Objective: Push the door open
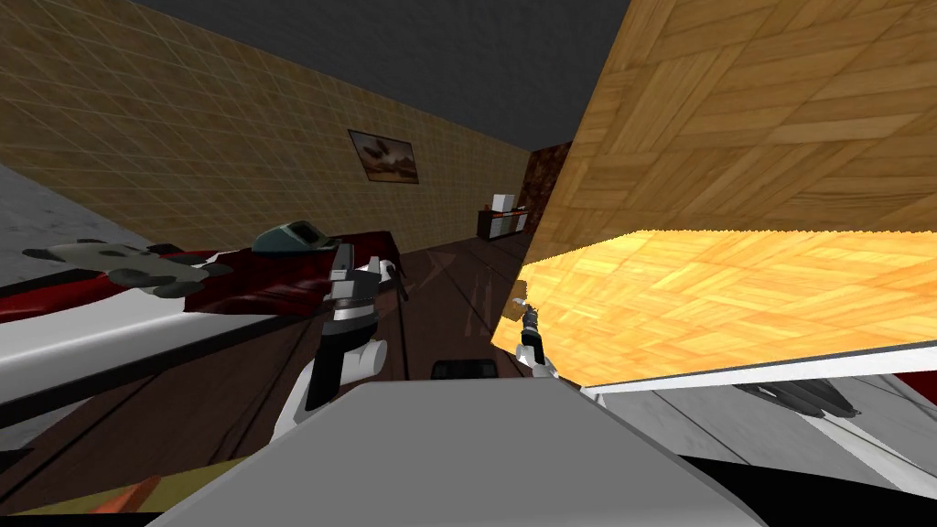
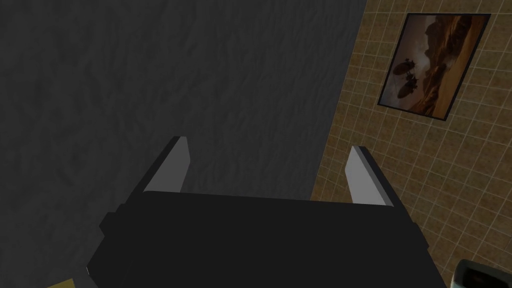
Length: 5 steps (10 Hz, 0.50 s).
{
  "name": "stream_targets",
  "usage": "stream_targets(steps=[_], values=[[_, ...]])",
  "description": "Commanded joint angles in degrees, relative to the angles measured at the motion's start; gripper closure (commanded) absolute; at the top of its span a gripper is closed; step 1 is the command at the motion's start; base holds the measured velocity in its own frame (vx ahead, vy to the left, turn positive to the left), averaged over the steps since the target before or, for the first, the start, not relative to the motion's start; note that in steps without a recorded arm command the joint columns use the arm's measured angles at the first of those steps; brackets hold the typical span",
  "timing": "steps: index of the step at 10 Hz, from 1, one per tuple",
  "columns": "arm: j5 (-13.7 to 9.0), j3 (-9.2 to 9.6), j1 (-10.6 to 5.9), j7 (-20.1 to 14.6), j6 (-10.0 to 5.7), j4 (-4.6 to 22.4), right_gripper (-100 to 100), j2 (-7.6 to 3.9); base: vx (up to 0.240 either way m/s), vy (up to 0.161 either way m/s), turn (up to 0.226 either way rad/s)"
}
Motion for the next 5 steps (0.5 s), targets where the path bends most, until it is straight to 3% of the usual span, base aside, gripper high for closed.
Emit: stream_targets(steps=[1, 3, 5], values=[[-0.38, -0.67, 0.03, 0.27, 0.07, -0.65, 100, 0.14, 0.181, 0.035, -0.043], [-0.88, -1.57, 0.04, 0.58, 0.02, -0.57, 100, 0.27, 0.177, 0.059, -0.056], [-1.48, -2.63, 0.71, 0.90, 0.14, -0.88, 100, -0.24, 0.086, 0.007, -0.045]])
